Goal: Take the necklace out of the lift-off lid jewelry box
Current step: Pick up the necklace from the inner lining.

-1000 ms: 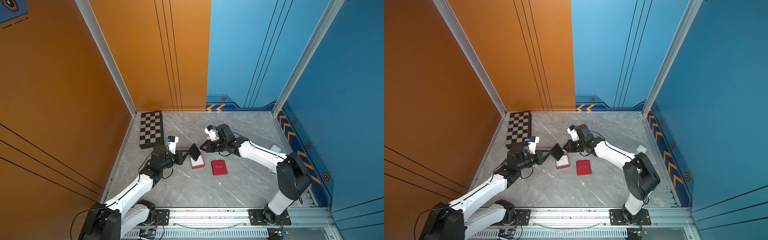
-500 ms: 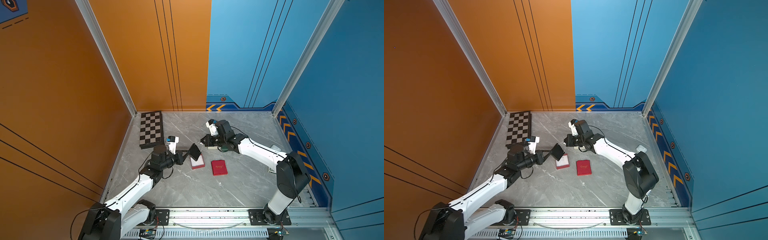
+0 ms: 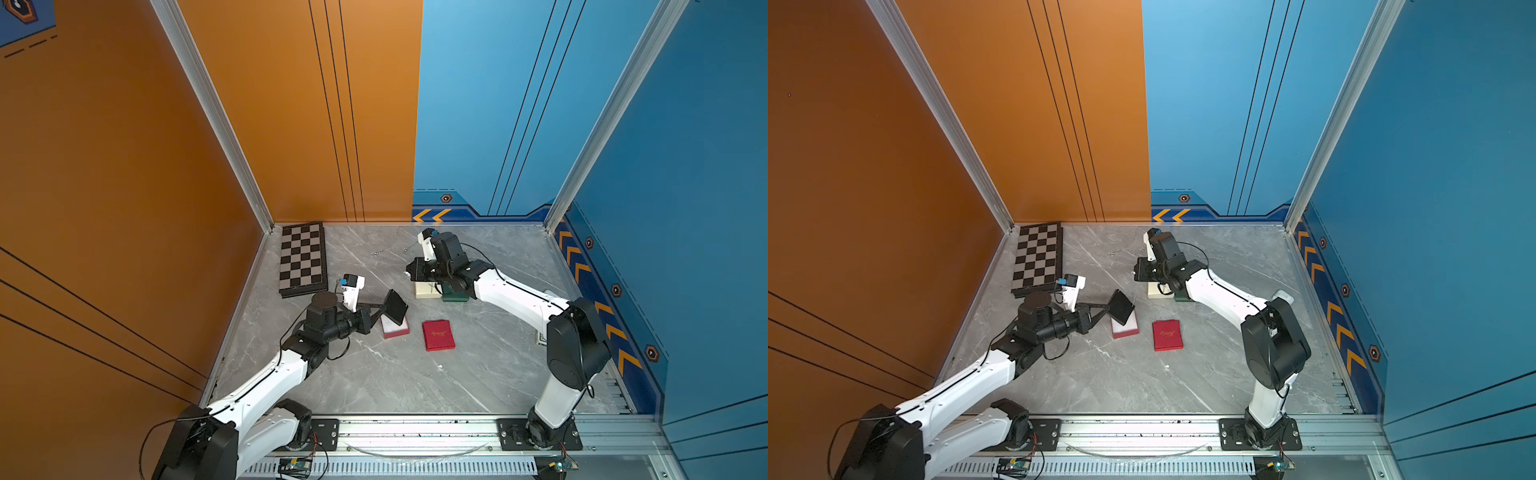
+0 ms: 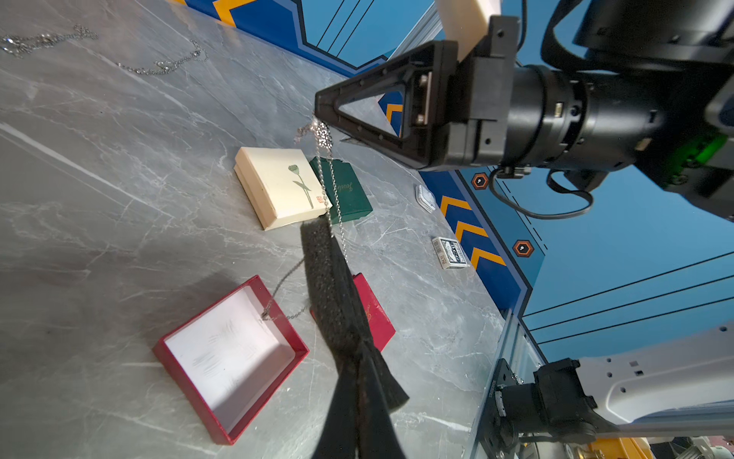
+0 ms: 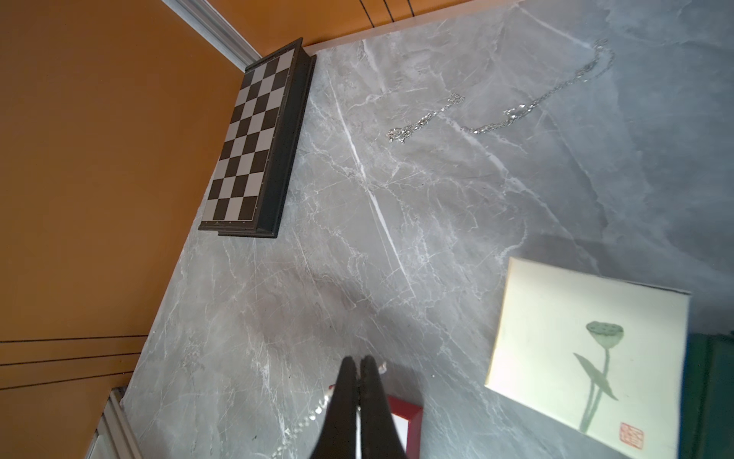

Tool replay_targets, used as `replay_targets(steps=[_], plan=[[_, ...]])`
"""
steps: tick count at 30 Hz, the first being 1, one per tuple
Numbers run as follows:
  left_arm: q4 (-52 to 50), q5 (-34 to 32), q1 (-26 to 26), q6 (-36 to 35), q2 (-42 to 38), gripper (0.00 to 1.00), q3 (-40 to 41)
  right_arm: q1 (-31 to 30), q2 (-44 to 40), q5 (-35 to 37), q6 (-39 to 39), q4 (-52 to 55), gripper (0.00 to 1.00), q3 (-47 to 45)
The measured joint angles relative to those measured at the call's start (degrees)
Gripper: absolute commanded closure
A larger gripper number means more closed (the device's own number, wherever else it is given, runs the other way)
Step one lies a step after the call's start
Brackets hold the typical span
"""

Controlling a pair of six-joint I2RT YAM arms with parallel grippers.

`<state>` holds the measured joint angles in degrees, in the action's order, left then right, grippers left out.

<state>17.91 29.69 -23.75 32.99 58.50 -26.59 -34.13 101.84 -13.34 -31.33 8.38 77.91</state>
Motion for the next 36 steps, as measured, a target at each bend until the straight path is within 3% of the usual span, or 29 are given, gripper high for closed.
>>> replay_targets(steps=[36], plan=[[0.7,0.8,-3.3,-0.9,-4.6,1.00,0.0,3.1,9.9,0.9,0.9,0.1,1.00,12.1]])
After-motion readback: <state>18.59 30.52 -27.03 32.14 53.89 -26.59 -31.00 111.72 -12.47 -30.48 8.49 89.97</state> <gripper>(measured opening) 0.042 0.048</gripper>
